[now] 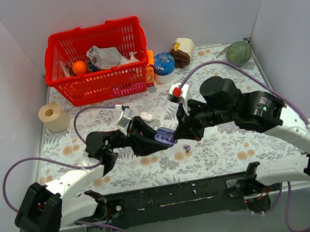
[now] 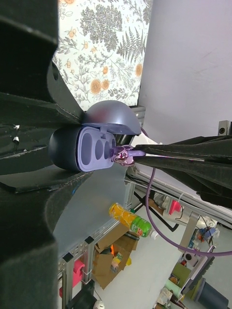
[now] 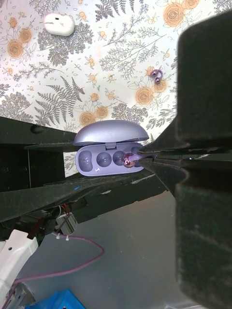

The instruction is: Insert the wireless bluetooth earbuds into the charging case

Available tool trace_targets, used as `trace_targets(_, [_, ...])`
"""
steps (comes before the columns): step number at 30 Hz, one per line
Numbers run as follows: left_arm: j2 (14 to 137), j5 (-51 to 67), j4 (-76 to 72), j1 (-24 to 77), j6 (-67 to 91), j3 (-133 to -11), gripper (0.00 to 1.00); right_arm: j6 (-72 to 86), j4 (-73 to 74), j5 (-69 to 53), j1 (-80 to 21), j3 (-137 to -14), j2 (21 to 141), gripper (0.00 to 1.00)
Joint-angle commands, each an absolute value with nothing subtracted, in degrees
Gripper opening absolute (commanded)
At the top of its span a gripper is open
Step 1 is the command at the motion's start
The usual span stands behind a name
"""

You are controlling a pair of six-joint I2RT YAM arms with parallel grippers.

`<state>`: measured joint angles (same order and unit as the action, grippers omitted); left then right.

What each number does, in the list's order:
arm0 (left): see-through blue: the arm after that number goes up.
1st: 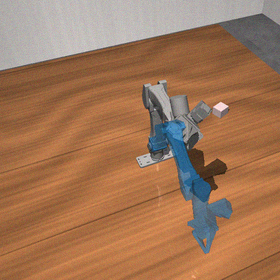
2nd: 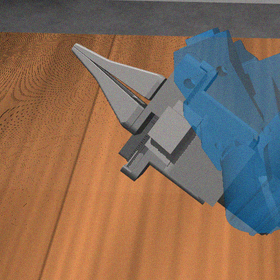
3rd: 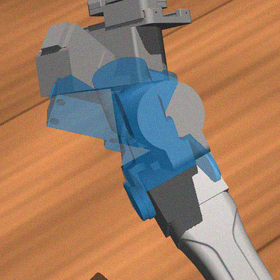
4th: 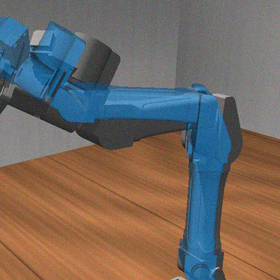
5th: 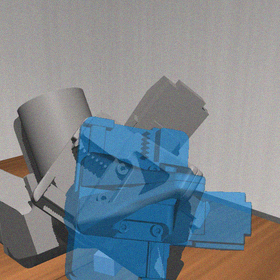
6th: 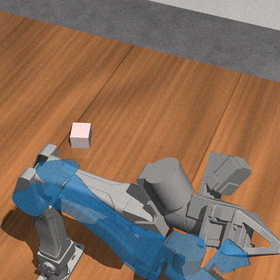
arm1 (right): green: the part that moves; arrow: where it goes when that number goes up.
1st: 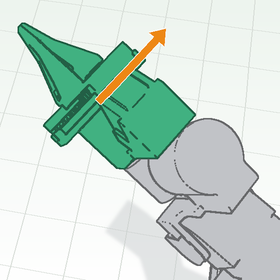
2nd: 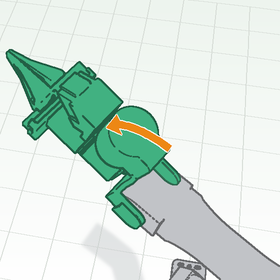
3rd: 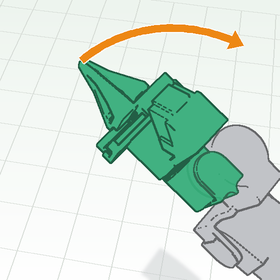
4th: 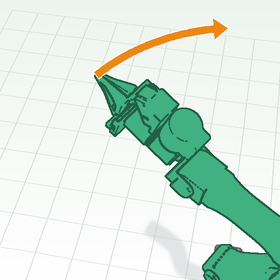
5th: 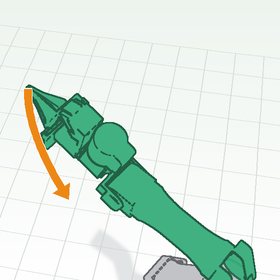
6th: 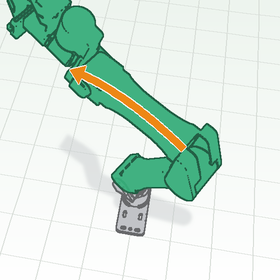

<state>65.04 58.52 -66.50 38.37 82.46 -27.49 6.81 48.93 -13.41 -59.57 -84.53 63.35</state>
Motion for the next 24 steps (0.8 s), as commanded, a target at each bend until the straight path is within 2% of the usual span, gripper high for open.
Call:
trace_targets(1, [63.72,58.80,-68.03,38.15,82.70,-29.36,0.00,6.24,45.97,-12.40,-60.47,-84.55,63.10,0.01])
trace_targets(24, [66.62,60.03,-78.22,38.14,89.82,-29.97,0.00,0.97,45.44,-13.54,-64.33,-82.62,61.79,0.01])
